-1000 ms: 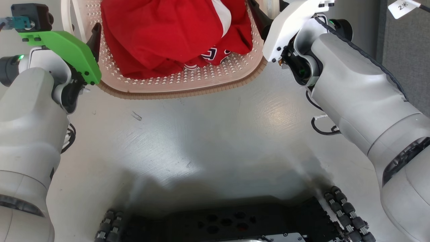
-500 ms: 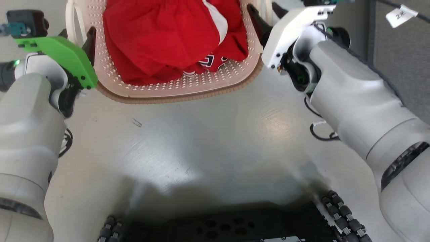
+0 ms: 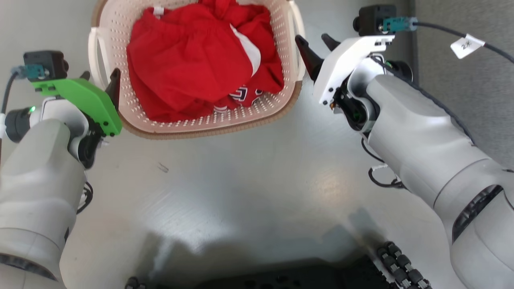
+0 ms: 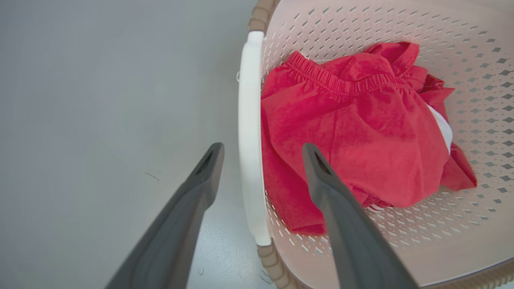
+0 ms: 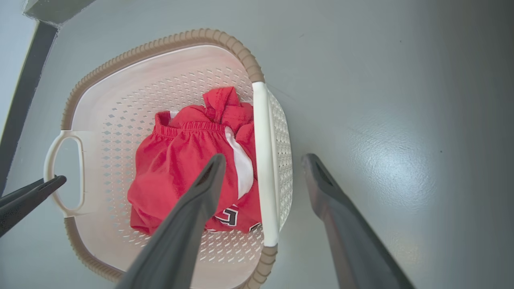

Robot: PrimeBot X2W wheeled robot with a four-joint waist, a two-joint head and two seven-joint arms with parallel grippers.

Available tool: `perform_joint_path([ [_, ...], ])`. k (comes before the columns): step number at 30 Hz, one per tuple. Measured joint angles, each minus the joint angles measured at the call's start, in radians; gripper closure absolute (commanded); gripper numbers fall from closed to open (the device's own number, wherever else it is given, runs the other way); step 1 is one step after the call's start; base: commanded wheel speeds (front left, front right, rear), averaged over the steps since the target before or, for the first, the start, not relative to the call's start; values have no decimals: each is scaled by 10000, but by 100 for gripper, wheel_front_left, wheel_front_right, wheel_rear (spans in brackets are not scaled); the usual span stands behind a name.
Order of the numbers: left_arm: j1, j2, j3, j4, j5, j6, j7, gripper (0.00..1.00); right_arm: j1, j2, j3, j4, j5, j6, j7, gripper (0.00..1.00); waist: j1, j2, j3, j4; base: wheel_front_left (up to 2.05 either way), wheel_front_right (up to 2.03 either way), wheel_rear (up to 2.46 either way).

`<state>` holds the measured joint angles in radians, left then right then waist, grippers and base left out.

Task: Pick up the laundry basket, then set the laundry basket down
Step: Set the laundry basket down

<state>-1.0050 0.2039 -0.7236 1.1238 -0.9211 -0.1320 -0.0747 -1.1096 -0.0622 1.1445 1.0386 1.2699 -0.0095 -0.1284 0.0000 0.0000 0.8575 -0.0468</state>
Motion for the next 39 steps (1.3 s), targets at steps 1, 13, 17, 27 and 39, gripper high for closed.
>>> perform_joint_path([
  [1, 54, -2, -12, 2, -2, 0, -13, 0, 52, 0, 10, 2, 31, 0, 0, 0, 0, 0, -87, -18, 0, 0, 0],
  [13, 905, 8, -198, 150, -117, 0, -326, 0, 789, 10, 90, 10, 343, 109, -128, 0, 0, 0, -1285, -177, 0, 0, 0],
  [17, 1233, 38, -268, 201, -144, 0, -512, 0, 938, 15, 176, 63, 339, 213, -391, 0, 0, 0, -1763, -218, 0, 0, 0],
  [27, 2074, 31, -171, 107, -602, 0, -1039, 0, 1694, 19, 341, 165, 339, 460, -723, 0, -1, 0, -3021, -286, 0, 0, 0],
  [39, 3025, 8, -130, -339, -629, 0, -1567, 0, 2277, 29, 470, 366, 265, 623, -1018, 0, -1, 0, -4706, -275, 0, 0, 0],
])
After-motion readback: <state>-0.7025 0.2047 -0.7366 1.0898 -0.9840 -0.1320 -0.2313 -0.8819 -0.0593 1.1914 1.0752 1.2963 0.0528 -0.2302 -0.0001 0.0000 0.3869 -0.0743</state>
